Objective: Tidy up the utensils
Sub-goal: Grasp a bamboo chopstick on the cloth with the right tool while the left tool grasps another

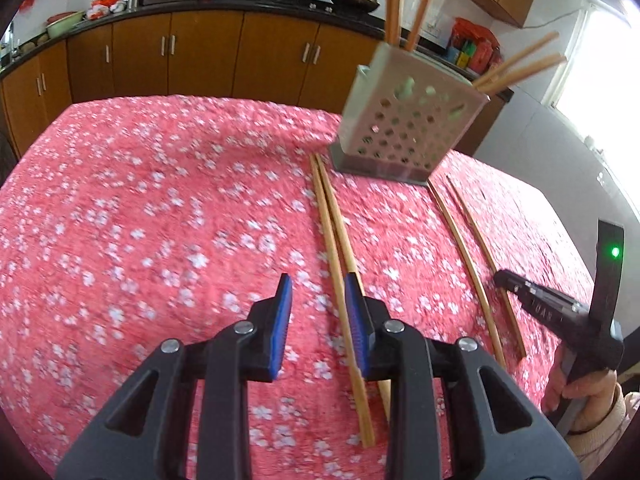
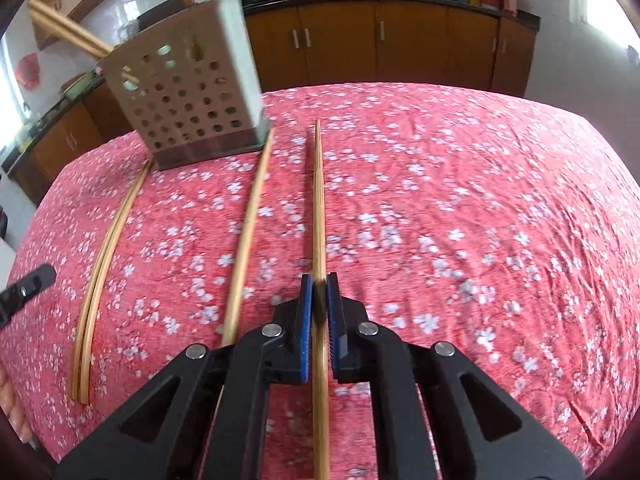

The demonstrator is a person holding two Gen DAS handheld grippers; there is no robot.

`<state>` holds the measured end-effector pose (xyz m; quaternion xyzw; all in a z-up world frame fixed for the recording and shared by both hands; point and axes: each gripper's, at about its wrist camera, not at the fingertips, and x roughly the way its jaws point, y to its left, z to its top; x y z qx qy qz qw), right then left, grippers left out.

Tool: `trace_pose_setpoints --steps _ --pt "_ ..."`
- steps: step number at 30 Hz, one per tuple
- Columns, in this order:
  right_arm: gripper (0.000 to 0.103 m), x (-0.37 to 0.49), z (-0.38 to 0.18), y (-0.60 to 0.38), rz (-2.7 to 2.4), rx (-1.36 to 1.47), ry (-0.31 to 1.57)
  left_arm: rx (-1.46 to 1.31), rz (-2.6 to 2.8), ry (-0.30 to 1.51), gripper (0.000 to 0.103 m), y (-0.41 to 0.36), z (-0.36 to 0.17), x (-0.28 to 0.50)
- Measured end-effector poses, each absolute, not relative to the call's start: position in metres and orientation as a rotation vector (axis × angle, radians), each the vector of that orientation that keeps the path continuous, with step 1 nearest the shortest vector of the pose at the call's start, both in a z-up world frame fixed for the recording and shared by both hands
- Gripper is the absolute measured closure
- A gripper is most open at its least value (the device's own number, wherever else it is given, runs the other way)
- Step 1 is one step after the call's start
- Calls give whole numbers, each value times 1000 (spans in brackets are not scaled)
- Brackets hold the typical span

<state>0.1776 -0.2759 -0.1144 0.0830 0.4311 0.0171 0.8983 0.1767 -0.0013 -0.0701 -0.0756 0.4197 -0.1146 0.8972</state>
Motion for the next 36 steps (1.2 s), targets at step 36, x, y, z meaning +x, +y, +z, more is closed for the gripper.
trace_pose_setpoints --steps 36 --pt "94 189 -116 -295 -31 145 858 -28 -12 883 93 49 -98 217"
